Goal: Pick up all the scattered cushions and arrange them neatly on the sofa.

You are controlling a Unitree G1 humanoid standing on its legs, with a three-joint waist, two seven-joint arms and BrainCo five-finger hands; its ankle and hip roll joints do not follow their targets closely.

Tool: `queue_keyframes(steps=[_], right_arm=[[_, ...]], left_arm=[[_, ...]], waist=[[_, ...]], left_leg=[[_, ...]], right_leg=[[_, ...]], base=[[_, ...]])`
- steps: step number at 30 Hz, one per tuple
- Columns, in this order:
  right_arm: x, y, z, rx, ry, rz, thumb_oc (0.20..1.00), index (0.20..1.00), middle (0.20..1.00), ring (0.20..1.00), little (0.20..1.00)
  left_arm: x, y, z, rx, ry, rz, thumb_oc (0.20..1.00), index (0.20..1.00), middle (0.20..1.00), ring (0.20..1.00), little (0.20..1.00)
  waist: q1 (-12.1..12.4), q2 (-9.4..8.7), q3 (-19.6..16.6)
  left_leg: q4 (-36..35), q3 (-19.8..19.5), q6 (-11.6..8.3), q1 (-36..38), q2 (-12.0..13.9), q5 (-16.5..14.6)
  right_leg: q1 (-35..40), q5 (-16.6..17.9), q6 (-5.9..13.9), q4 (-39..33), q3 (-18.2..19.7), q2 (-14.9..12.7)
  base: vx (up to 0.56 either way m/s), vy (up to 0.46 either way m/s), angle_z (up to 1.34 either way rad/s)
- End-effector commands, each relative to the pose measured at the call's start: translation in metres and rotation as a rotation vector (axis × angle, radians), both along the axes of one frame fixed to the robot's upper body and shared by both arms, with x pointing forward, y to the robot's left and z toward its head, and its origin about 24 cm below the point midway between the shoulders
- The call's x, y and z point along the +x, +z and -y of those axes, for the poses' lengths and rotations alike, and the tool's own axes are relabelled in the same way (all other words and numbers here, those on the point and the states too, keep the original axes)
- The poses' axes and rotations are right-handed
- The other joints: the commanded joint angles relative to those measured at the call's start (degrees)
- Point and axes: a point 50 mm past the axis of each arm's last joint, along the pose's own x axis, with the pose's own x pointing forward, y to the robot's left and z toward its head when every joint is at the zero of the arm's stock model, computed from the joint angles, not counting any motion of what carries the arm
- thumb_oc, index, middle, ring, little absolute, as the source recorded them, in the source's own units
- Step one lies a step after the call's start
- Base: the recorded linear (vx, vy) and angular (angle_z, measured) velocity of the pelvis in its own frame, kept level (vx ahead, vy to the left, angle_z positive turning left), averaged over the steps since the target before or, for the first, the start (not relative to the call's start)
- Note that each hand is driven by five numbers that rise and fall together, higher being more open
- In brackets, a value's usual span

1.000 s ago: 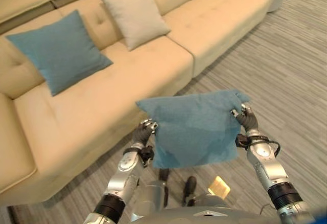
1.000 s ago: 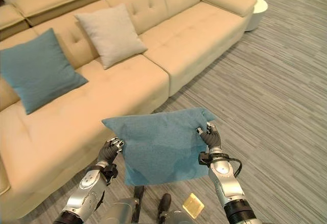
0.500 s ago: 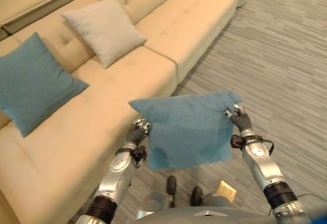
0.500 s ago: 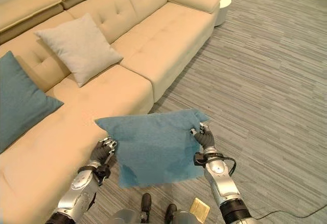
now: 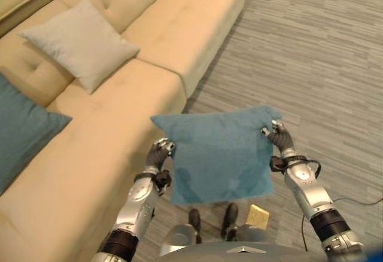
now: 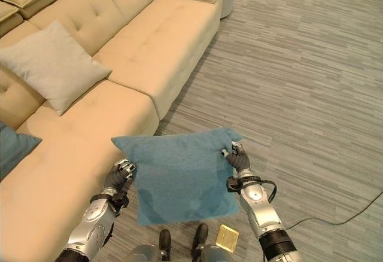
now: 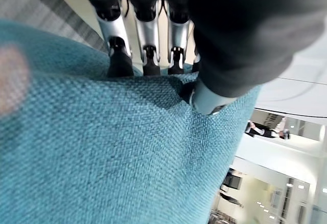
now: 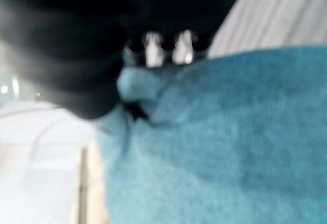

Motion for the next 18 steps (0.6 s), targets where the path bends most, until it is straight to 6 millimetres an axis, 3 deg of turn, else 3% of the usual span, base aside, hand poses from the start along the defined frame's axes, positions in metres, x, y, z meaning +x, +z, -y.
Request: queue_keyframes(steps=[1,4,5,7,8,10,11,14,16,17,18], right_arm=[[0.009,0.049,-0.011,0.102,0.011,0.270,0.200,0.200,0.200,0.200,0.200],[0.005,0.045,-0.004,0.084,-0.012,0.258,0.200,0.200,0.200,0.200,0.200],[0.004,0.044,-0.001,0.071,-0.026,0.253,0.200,0.200,0.200,0.200,0.200],[0.006,0.044,0.000,0.064,-0.034,0.250,0.200,0.200,0.200,0.200,0.200],[0.006,0.044,0.000,0.065,-0.033,0.251,0.200,0.200,0.200,0.200,0.200],[0.008,0.041,0.000,0.056,-0.032,0.232,0.200,0.200,0.200,0.200,0.200],[0.006,0.039,-0.002,0.060,-0.025,0.225,0.200,0.200,0.200,0.200,0.200],[0.003,0.031,-0.009,0.057,0.002,0.194,0.200,0.200,0.200,0.200,0.200],[0.004,0.029,-0.013,0.049,0.023,0.178,0.200,0.200,0.200,0.200,0.200],[0.004,0.029,-0.013,0.049,0.024,0.178,0.200,0.200,0.200,0.200,0.200],[0.004,0.029,-0.016,0.053,0.040,0.175,0.200,0.200,0.200,0.200,0.200]], left_arm=[[0.018,0.045,-0.001,0.015,-0.020,0.235,0.200,0.200,0.200,0.200,0.200],[0.020,0.047,0.000,0.012,-0.019,0.243,0.200,0.200,0.200,0.200,0.200],[0.021,0.047,0.002,0.019,-0.025,0.242,0.200,0.200,0.200,0.200,0.200],[0.023,0.051,0.002,0.030,-0.029,0.254,0.200,0.200,0.200,0.200,0.200],[0.023,0.051,0.002,0.030,-0.029,0.254,0.200,0.200,0.200,0.200,0.200],[0.024,0.052,0.000,0.035,-0.023,0.258,0.200,0.200,0.200,0.200,0.200],[0.022,0.050,-0.002,0.040,-0.021,0.251,0.200,0.200,0.200,0.200,0.200],[0.017,0.044,-0.007,0.053,-0.022,0.220,0.200,0.200,0.200,0.200,0.200],[0.013,0.041,-0.012,0.072,-0.031,0.204,0.200,0.200,0.200,0.200,0.200],[0.013,0.041,-0.012,0.072,-0.031,0.204,0.200,0.200,0.200,0.200,0.200],[0.011,0.041,-0.013,0.084,-0.043,0.204,0.200,0.200,0.200,0.200,0.200]], waist=[[-0.43,-1.38,-2.33],[-1.01,-2.49,-2.56],[-1.39,-2.97,-2.59],[-1.78,-3.42,-3.13],[-1.99,-3.59,-3.13],[-2.05,-3.47,-3.96],[-2.02,-3.43,-4.40],[-1.11,-3.88,-4.51],[-0.49,-3.69,-4.26],[-0.26,-3.83,-4.24],[-1.35,-3.68,-3.26]], left_leg=[[21.39,-2.94,1.60,-5.14,0.72,-4.29],[13.87,-5.43,2.96,-8.48,-3.00,-9.30],[8.64,-5.87,2.63,-9.02,-3.95,-7.79],[-7.79,-7.65,1.49,-7.34,-5.94,-0.49],[-8.81,-7.78,1.51,-6.90,-6.19,0.16],[-18.26,-10.04,0.69,-5.93,-6.42,2.75],[-18.86,-10.06,0.95,-4.73,-6.32,3.88],[-15.64,-9.63,2.60,-2.75,-7.18,2.23],[-13.87,-8.63,4.79,-0.75,-7.94,-0.57],[-13.68,-8.33,4.92,-0.81,-8.08,-0.72],[-12.65,-8.11,6.76,1.30,-8.88,-2.09]], right_leg=[[1.89,-3.65,0.85,-2.40,2.64,2.75],[2.95,-3.90,1.49,-3.75,2.75,2.03],[3.27,-3.77,1.70,-4.18,2.40,1.59],[3.72,-3.54,1.62,-4.63,1.92,0.94],[3.73,-3.57,1.64,-4.64,1.75,0.73],[5.53,-4.93,1.94,-4.27,1.25,1.28],[6.16,-5.47,1.90,-4.01,1.57,1.15],[5.23,-6.35,3.61,4.25,1.93,-1.17],[2.85,-3.31,6.72,14.01,1.10,-4.37],[2.44,-3.68,6.86,14.83,1.43,-4.66],[-1.66,-0.03,7.35,26.30,2.92,-6.77]], base=[[0.36,-0.160,0.12],[0.29,-0.022,0.07],[0.27,0.030,-0.11],[0.22,0.050,0.14],[0.20,0.062,0.27],[0.49,0.181,0.17],[0.64,0.286,-0.21],[0.47,0.298,-0.60],[0.38,0.320,-0.58],[0.37,0.364,-0.45],[0.35,0.337,-0.44]])
